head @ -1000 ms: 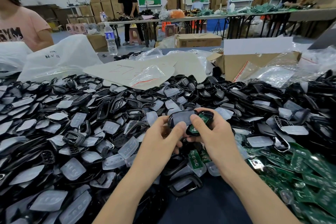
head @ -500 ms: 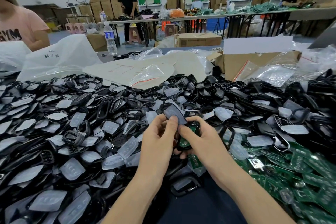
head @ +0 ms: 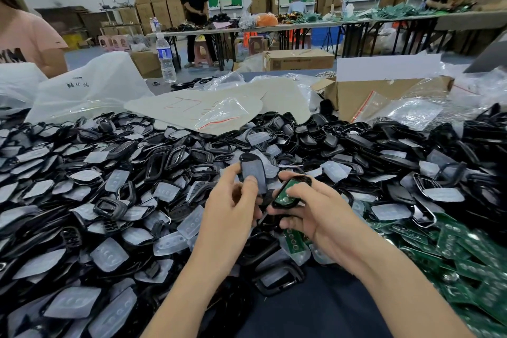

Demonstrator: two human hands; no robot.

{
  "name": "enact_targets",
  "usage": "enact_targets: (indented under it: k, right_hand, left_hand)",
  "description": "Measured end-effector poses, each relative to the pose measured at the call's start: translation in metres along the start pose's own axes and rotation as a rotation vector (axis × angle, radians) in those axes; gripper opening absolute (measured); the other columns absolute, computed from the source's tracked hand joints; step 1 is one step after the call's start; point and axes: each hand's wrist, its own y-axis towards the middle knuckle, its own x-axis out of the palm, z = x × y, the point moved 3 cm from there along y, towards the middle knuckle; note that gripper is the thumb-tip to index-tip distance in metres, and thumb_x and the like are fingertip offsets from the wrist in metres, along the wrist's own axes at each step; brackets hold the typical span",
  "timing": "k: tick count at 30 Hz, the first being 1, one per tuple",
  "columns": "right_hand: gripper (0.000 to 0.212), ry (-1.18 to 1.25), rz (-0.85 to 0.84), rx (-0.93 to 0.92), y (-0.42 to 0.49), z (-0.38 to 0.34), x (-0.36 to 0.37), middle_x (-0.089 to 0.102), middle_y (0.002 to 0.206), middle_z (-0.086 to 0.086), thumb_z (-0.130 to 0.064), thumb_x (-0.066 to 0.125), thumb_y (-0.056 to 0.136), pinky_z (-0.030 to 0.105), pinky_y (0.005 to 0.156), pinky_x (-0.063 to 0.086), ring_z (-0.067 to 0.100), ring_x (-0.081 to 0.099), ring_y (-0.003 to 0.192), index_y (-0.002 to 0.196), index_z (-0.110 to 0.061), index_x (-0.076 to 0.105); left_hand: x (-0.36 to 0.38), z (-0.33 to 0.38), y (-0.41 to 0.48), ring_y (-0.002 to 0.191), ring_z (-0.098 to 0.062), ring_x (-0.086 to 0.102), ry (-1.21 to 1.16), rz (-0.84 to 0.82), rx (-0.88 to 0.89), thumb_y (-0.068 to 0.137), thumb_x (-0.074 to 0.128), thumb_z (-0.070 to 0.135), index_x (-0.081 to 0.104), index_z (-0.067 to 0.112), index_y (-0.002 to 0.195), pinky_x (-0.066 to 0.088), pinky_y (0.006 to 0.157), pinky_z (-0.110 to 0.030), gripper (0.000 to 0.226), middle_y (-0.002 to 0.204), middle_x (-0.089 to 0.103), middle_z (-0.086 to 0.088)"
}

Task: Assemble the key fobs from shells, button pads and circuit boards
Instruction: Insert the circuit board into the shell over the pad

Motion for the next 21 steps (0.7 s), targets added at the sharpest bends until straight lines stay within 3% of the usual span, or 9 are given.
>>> enact_targets:
  k: [5, 7, 9, 12, 14, 18, 21]
  right_hand:
    - [0.019, -0.139, -0.046, -0.038, -0.002, -0.001, -0.001, 0.077, 0.09, 0.016, -0.005, 0.054, 0.1, 0.024, 0.052, 0.053, 0.024, 0.075, 0.077, 0.114, -0.007, 0.068]
    - [0.019, -0.172, -0.045, -0.054, -0.003, -0.002, -0.002, 0.077, 0.093, 0.017, -0.006, 0.054, 0.101, 0.023, 0.051, 0.052, 0.024, 0.075, 0.078, 0.108, -0.009, 0.071]
    - [0.022, -0.192, -0.037, -0.067, -0.004, -0.004, -0.003, 0.078, 0.092, 0.017, -0.008, 0.055, 0.101, 0.022, 0.051, 0.051, 0.024, 0.076, 0.078, 0.1, -0.012, 0.076]
    - [0.027, -0.249, -0.042, -0.084, -0.005, -0.005, -0.001, 0.078, 0.092, 0.015, -0.011, 0.057, 0.099, 0.021, 0.052, 0.051, 0.024, 0.076, 0.079, 0.09, -0.021, 0.081]
    - [0.022, -0.258, -0.035, -0.085, -0.006, -0.005, -0.001, 0.078, 0.093, 0.015, -0.014, 0.059, 0.095, 0.021, 0.052, 0.051, 0.024, 0.076, 0.079, 0.089, -0.018, 0.08]
    - [0.019, -0.281, -0.011, -0.088, -0.006, -0.006, -0.003, 0.077, 0.091, 0.016, -0.01, 0.058, 0.096, 0.022, 0.05, 0.051, 0.025, 0.076, 0.078, 0.091, -0.012, 0.077]
    - [0.028, -0.313, -0.004, -0.098, -0.007, -0.006, -0.001, 0.077, 0.087, 0.015, -0.007, 0.058, 0.098, 0.022, 0.051, 0.052, 0.024, 0.075, 0.075, 0.082, -0.017, 0.079]
  left_hand:
    - [-0.002, 0.002, -0.001, 0.057, -0.005, 0.057, 0.109, -0.146, 0.033, 0.105, 0.048, 0.023, 0.062, 0.042, 0.098, 0.047, 0.052, -0.02, 0.025, 0.063, 0.062, 0.01]
    - [-0.003, 0.003, -0.002, 0.059, -0.007, 0.055, 0.178, -0.172, 0.081, 0.104, 0.047, 0.025, 0.062, 0.043, 0.095, 0.047, 0.053, -0.03, 0.025, 0.064, 0.06, 0.011]
    - [-0.003, 0.002, -0.001, 0.061, -0.01, 0.053, 0.205, -0.178, 0.092, 0.104, 0.048, 0.027, 0.063, 0.039, 0.107, 0.049, 0.061, -0.042, 0.02, 0.067, 0.059, 0.007]
    - [-0.003, -0.001, 0.0, 0.065, -0.013, 0.053, 0.247, -0.155, 0.064, 0.102, 0.052, 0.028, 0.052, 0.032, 0.14, 0.051, 0.071, -0.047, 0.038, 0.073, 0.06, -0.005]
    - [-0.001, -0.002, -0.001, 0.065, -0.016, 0.051, 0.236, -0.152, 0.071, 0.102, 0.053, 0.026, 0.048, 0.036, 0.141, 0.05, 0.072, -0.049, 0.04, 0.07, 0.054, -0.003]
    - [-0.001, -0.006, -0.001, 0.06, -0.017, 0.047, 0.235, -0.173, 0.097, 0.102, 0.054, 0.025, 0.046, 0.045, 0.139, 0.048, 0.063, -0.043, 0.043, 0.061, 0.045, 0.009]
    - [-0.001, -0.01, 0.0, 0.055, -0.01, 0.042, 0.274, -0.168, 0.12, 0.101, 0.054, 0.025, 0.046, 0.043, 0.142, 0.038, 0.053, -0.024, 0.046, 0.057, 0.042, 0.013]
